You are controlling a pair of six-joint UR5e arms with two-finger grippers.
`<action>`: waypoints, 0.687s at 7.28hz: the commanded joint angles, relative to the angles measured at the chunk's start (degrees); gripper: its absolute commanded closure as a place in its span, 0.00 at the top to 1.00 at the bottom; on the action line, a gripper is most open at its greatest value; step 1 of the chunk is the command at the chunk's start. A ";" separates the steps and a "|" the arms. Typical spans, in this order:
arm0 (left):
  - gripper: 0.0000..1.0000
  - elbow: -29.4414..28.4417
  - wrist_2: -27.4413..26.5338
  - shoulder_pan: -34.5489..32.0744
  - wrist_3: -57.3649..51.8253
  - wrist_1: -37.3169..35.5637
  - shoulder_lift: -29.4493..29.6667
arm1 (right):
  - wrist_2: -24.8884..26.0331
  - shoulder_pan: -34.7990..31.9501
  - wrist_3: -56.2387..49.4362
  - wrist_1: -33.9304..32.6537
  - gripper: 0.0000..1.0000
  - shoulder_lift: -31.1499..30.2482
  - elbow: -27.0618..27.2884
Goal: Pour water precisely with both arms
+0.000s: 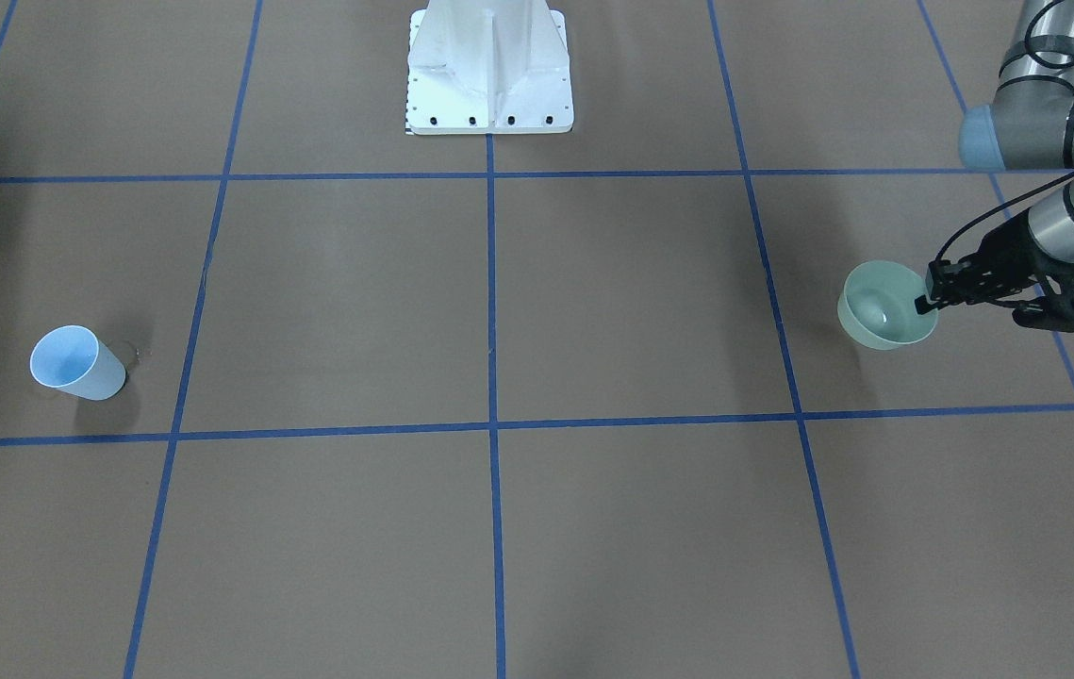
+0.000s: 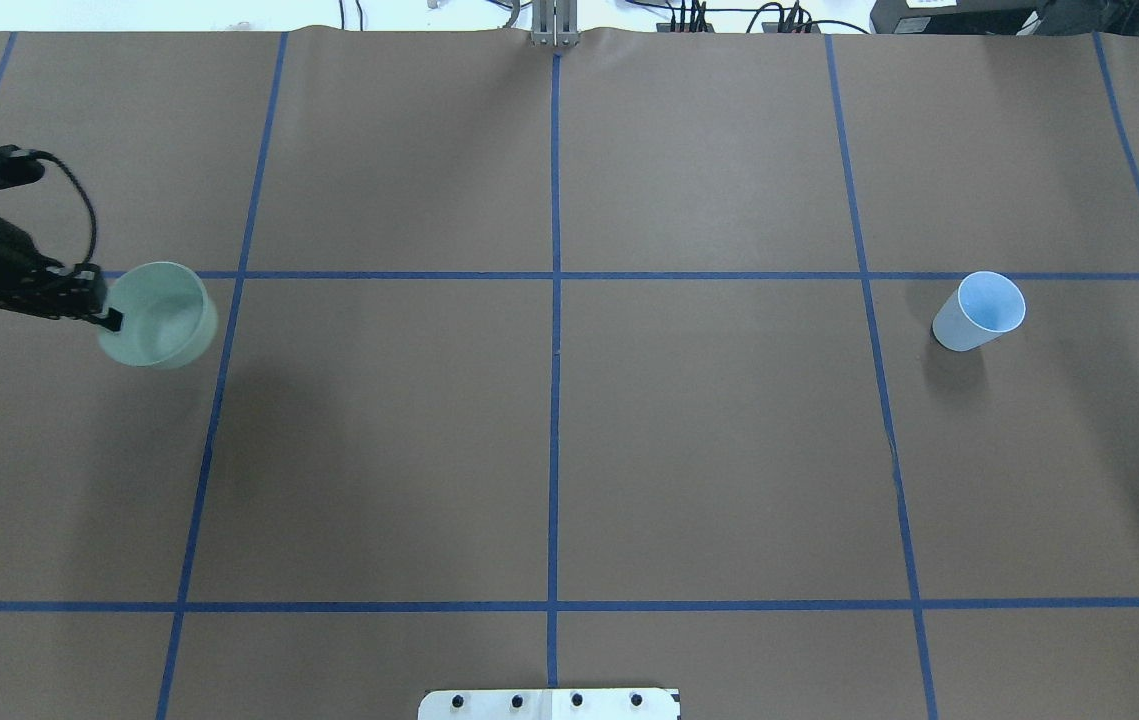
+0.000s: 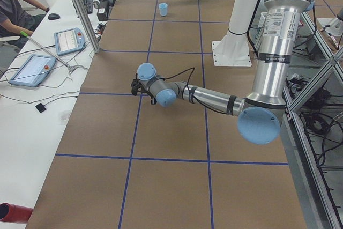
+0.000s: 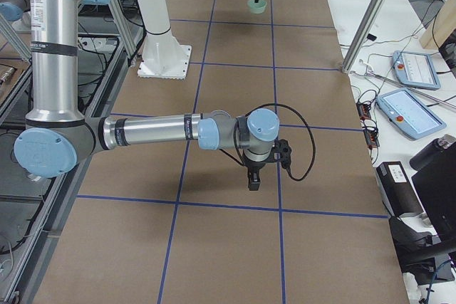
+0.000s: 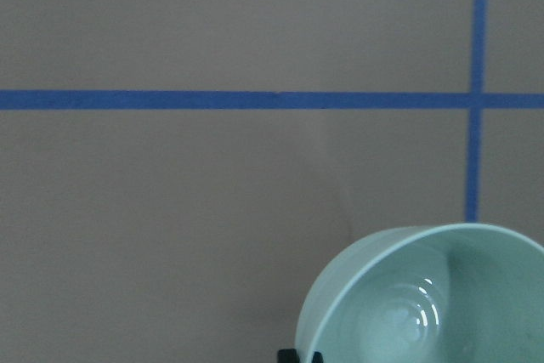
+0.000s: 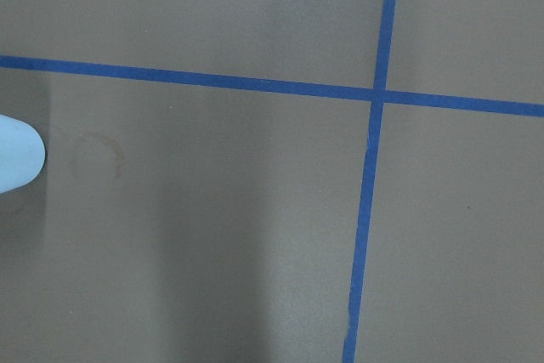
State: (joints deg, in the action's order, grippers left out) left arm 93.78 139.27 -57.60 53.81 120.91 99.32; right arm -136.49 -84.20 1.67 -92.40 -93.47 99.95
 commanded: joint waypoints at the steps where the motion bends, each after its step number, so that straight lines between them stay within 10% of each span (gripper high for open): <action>1: 0.00 0.97 -4.23 9.29 16.44 -1.54 11.27 | 0.00 0.00 0.00 0.03 1.00 0.13 0.16; 5: 0.00 -6.73 -17.27 21.20 21.68 -19.04 31.87 | 0.00 0.18 0.08 0.03 1.00 0.13 -0.01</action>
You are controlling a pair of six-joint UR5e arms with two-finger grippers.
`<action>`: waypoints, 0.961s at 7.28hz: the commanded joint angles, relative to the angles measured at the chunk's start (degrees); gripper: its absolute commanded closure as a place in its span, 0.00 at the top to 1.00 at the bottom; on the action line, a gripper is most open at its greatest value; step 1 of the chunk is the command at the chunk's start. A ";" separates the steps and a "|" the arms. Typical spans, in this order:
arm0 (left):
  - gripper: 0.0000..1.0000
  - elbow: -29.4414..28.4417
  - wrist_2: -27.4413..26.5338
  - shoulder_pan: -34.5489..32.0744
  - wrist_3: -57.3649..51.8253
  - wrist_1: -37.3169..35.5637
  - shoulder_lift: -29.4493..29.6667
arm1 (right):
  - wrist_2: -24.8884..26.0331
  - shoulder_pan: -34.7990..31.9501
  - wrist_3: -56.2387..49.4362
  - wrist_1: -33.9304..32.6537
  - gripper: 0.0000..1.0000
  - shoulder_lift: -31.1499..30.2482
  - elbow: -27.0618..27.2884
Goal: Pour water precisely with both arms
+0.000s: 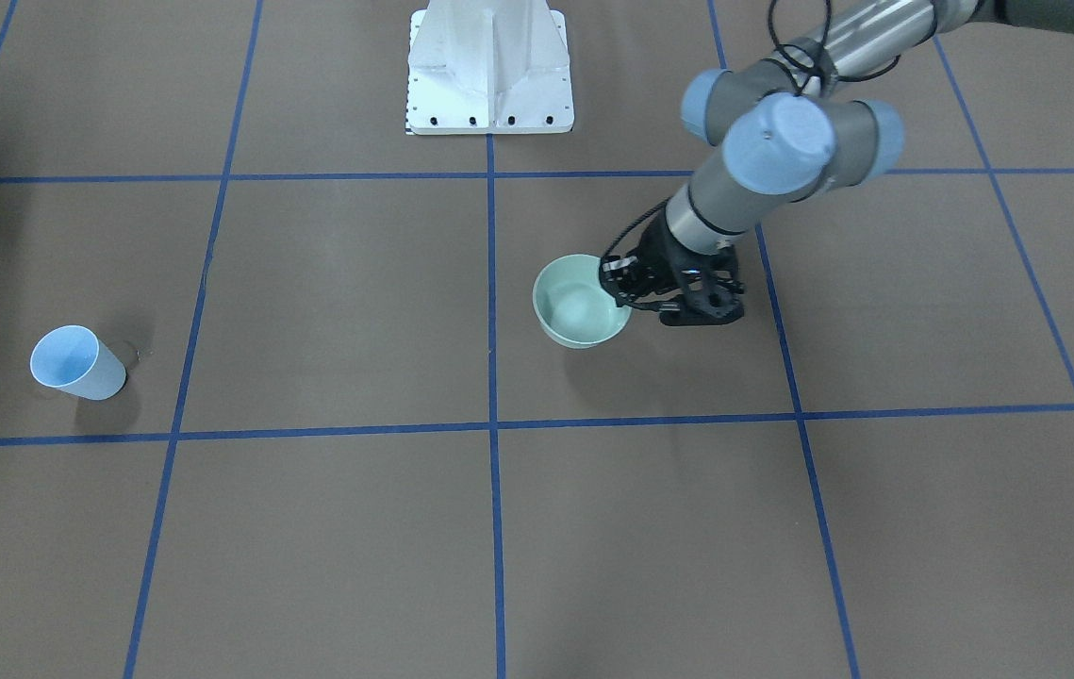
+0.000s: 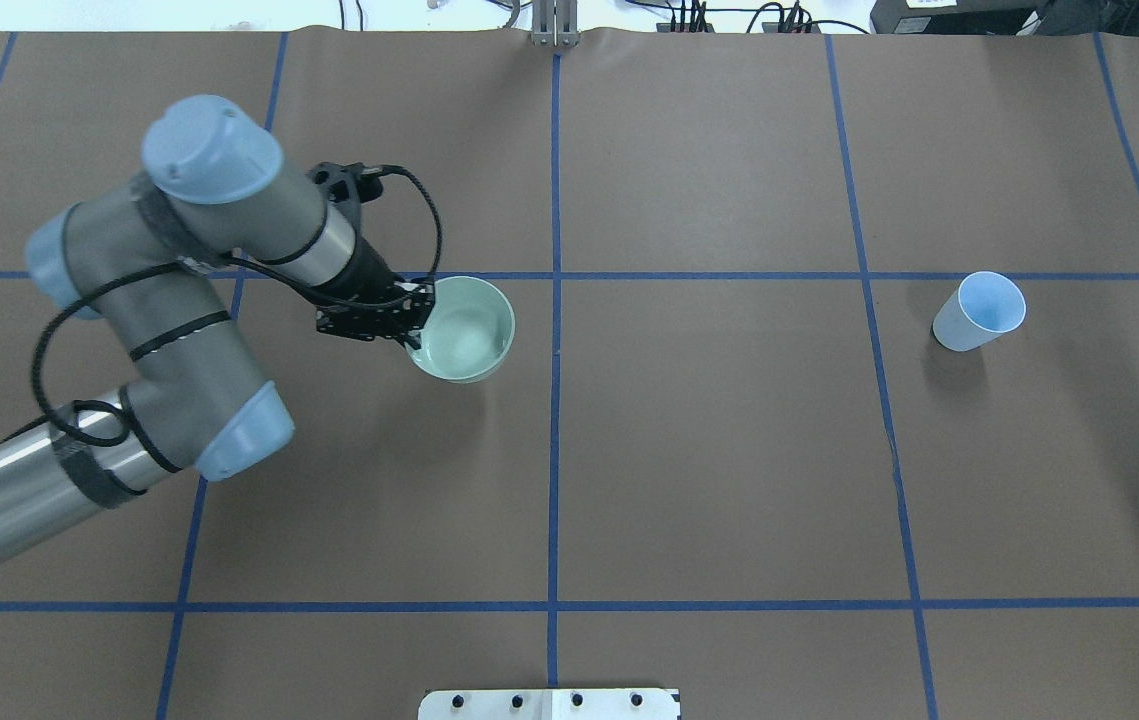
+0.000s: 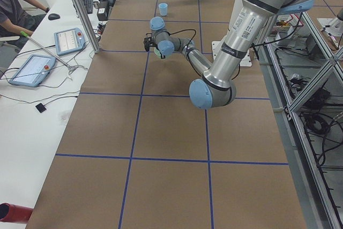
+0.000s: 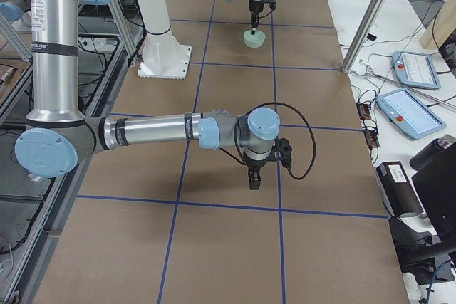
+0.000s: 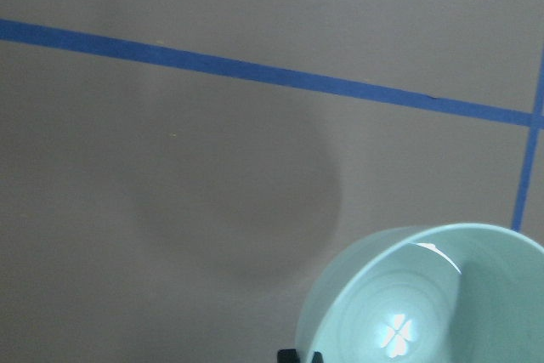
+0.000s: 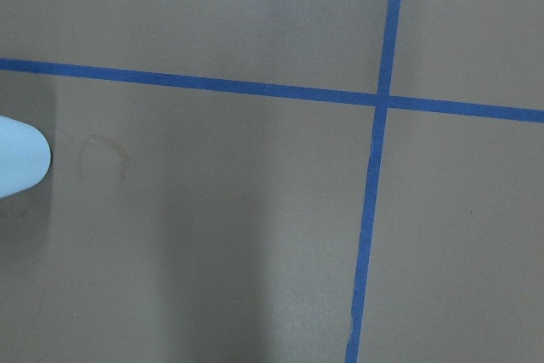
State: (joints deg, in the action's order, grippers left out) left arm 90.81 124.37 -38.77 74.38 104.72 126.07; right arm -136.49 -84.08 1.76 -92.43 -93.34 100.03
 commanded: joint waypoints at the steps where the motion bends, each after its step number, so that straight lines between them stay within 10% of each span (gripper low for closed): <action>1: 0.00 -6.67 -2.29 2.91 1.99 -2.59 7.50 | 0.00 0.06 0.00 0.06 1.00 0.00 -0.10; 7: 0.00 -10.74 -2.37 4.76 2.00 -0.49 9.28 | 0.00 0.06 -0.09 0.06 1.00 0.00 0.43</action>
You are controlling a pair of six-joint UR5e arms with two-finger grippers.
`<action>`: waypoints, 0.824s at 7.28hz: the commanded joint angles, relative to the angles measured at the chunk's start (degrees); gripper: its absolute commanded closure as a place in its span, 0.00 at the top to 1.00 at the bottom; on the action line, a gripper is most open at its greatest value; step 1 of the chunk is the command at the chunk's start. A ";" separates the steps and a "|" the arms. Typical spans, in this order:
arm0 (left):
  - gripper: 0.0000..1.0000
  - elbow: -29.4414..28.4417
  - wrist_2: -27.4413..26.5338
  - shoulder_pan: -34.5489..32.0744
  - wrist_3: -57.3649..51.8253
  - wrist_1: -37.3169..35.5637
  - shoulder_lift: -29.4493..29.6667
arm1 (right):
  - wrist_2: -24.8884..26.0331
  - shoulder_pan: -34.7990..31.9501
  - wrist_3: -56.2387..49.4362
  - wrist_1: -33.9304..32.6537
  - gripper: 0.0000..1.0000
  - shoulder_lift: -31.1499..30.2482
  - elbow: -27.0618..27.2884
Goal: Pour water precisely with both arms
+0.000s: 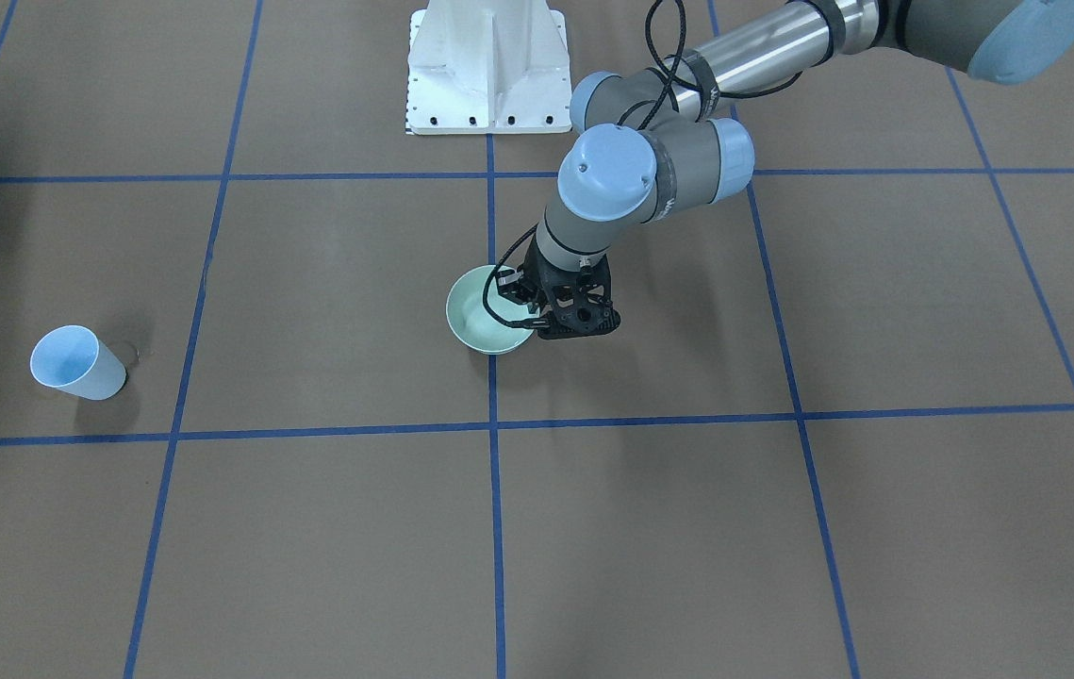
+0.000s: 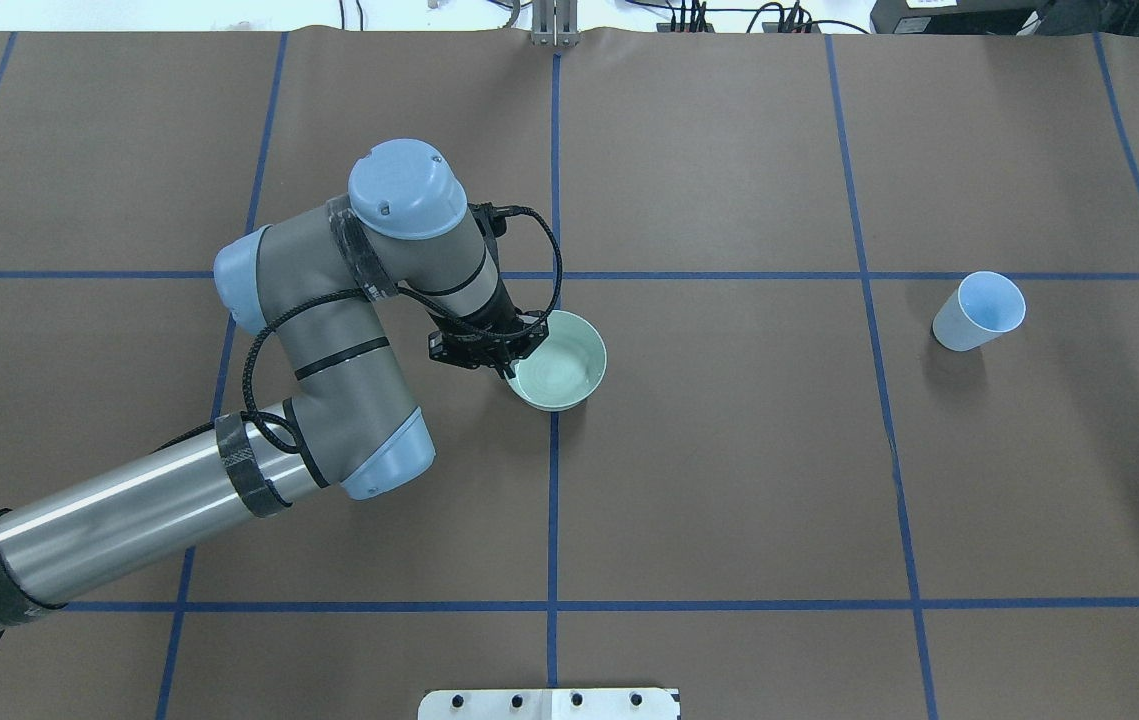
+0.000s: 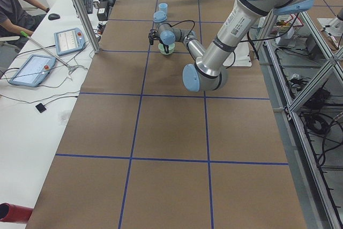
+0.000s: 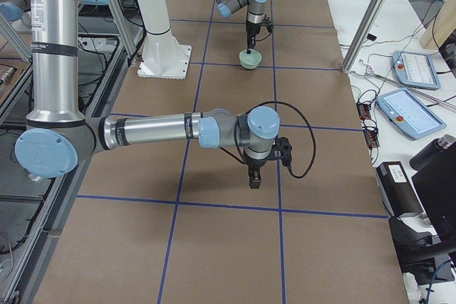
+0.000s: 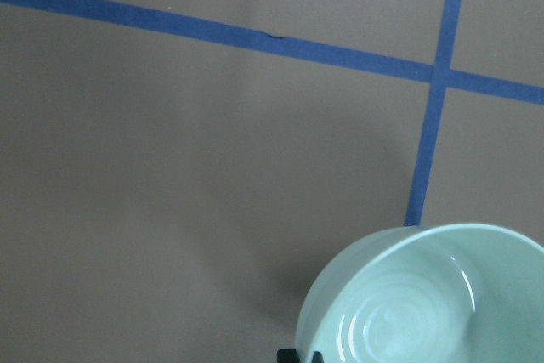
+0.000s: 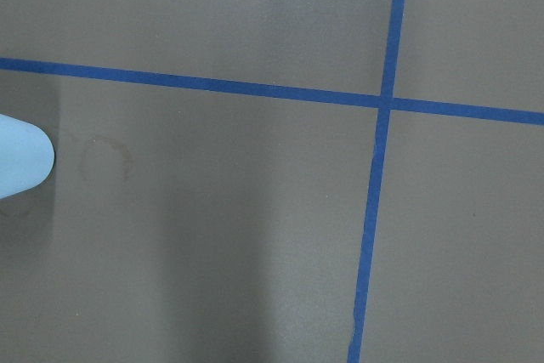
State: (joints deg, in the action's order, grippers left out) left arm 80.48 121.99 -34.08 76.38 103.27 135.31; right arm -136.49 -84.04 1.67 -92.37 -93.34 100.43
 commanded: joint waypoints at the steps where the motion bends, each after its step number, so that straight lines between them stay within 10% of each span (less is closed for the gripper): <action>1: 0.00 -0.41 0.00 0.07 -0.09 0.96 -0.05 | 0.00 0.02 0.00 0.00 1.00 0.00 -0.06; 6: 0.62 -0.23 0.00 -0.02 -0.17 0.96 -0.05 | -0.09 0.02 0.00 0.00 1.00 0.00 -0.15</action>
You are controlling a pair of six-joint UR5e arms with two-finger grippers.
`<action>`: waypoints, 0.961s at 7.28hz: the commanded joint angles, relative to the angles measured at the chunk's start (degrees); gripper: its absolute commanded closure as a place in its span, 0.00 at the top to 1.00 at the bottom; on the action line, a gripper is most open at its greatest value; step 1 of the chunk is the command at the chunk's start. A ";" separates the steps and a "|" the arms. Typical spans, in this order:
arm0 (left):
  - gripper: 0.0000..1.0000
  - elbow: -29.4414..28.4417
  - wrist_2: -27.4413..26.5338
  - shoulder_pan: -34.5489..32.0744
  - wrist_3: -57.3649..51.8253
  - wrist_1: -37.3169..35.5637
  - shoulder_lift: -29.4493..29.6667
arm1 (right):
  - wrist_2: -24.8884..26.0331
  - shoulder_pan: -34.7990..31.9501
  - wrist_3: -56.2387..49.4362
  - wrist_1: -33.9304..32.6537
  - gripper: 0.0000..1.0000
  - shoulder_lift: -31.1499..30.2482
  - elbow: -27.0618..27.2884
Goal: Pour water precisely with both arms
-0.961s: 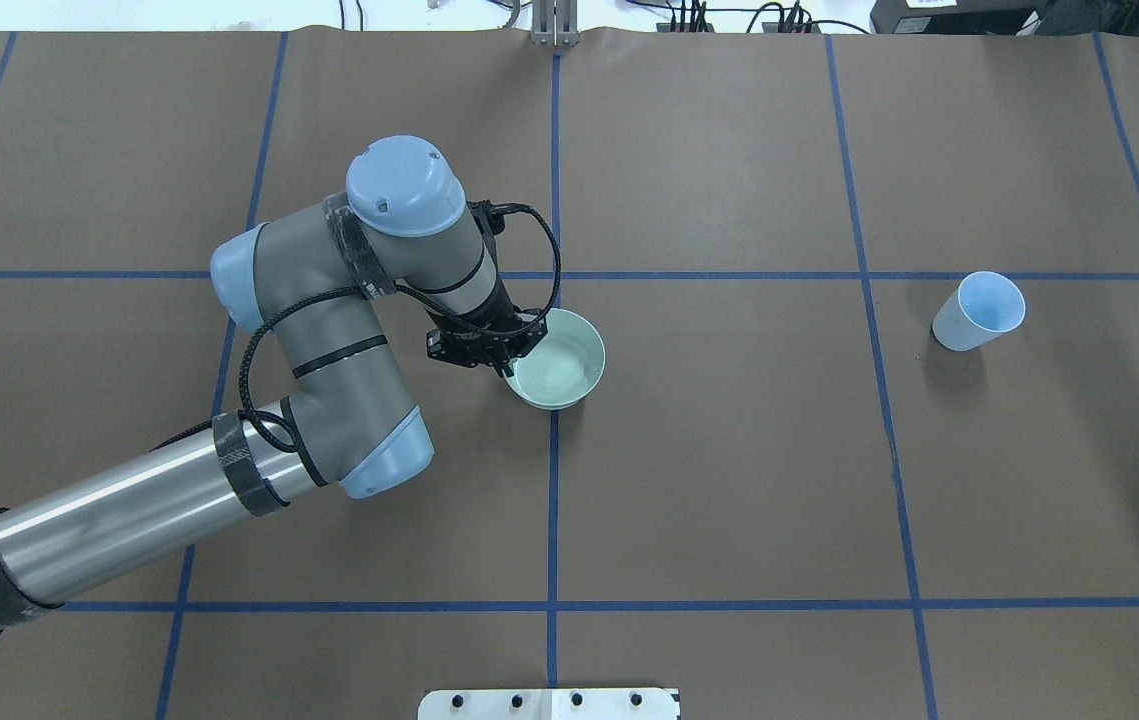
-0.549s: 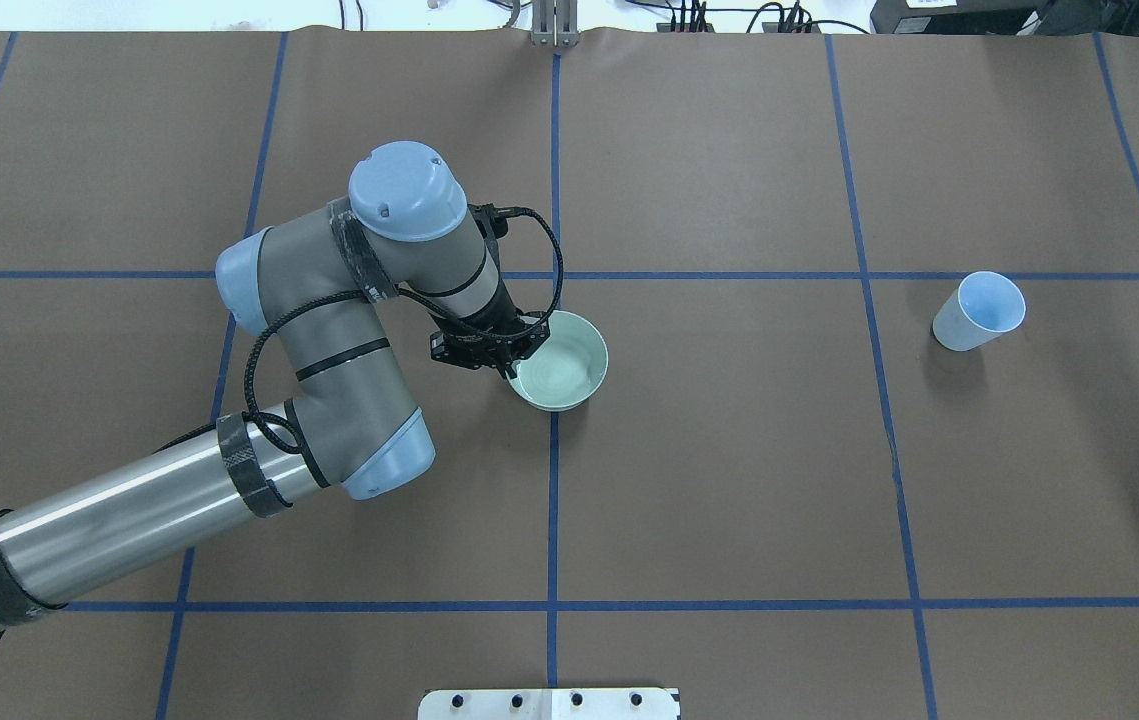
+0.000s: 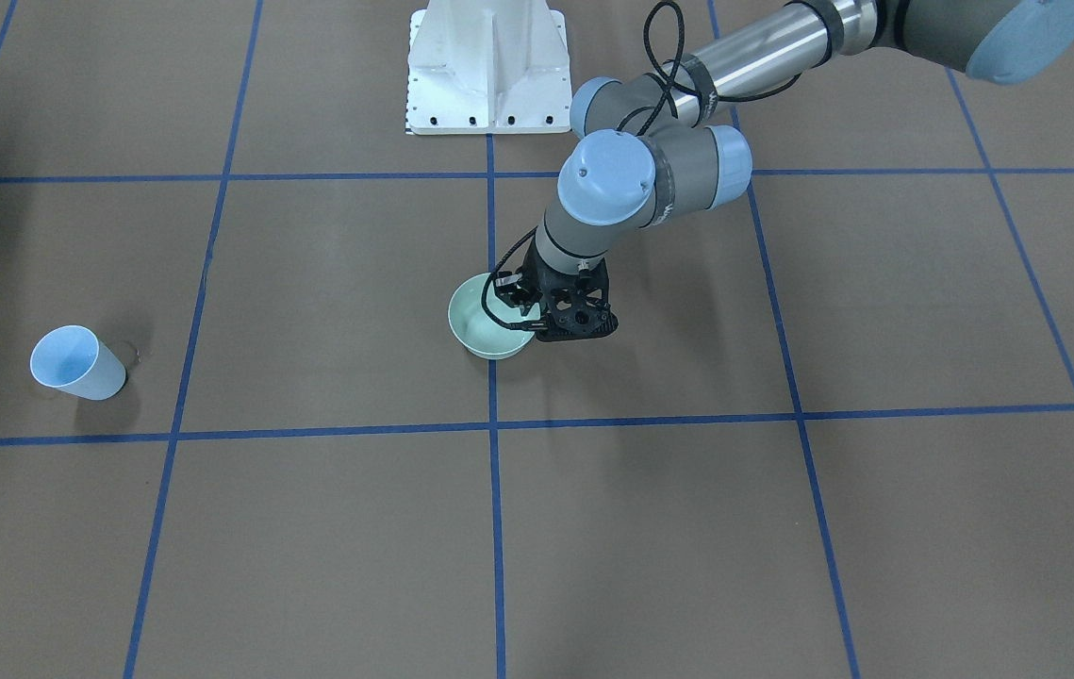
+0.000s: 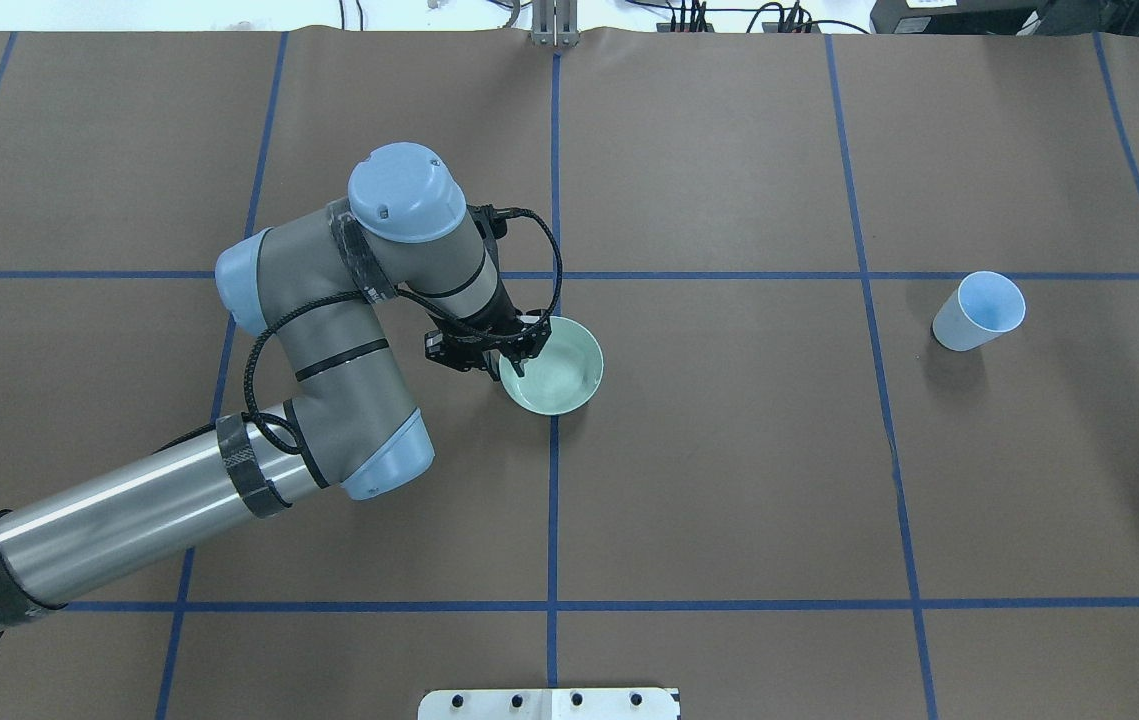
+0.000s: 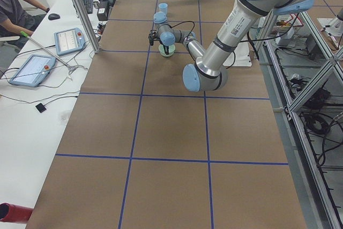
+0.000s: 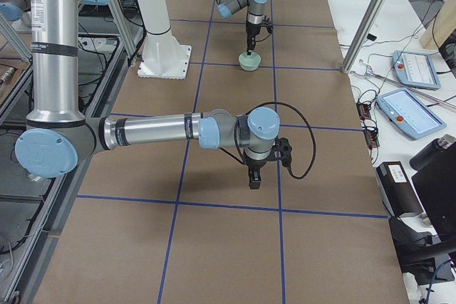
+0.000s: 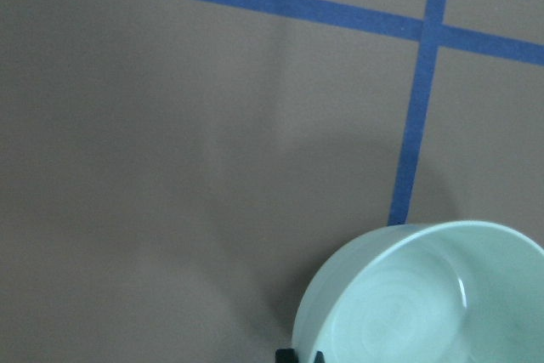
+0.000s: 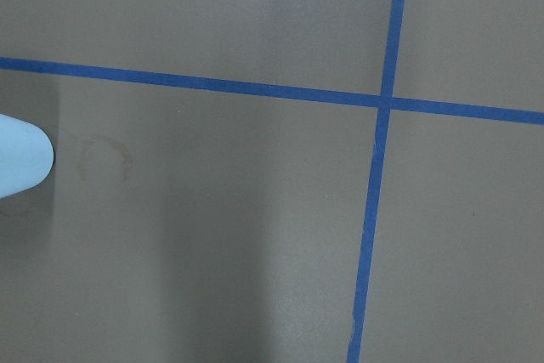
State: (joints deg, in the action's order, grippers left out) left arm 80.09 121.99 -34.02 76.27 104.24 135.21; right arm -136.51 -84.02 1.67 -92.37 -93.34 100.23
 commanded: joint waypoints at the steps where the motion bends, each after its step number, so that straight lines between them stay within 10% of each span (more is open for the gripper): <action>1: 0.65 1.20 0.00 -0.34 -0.07 0.09 0.05 | -0.16 0.00 0.00 2.44 1.00 -0.09 -0.03; 7: 0.66 13.51 0.09 -2.10 0.11 -0.44 -8.56 | -5.08 12.02 2.18 31.94 1.00 -1.75 -0.65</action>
State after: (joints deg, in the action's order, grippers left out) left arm 92.70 122.09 -36.07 76.37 103.84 127.73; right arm -141.69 -74.98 2.35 -67.79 -94.73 99.62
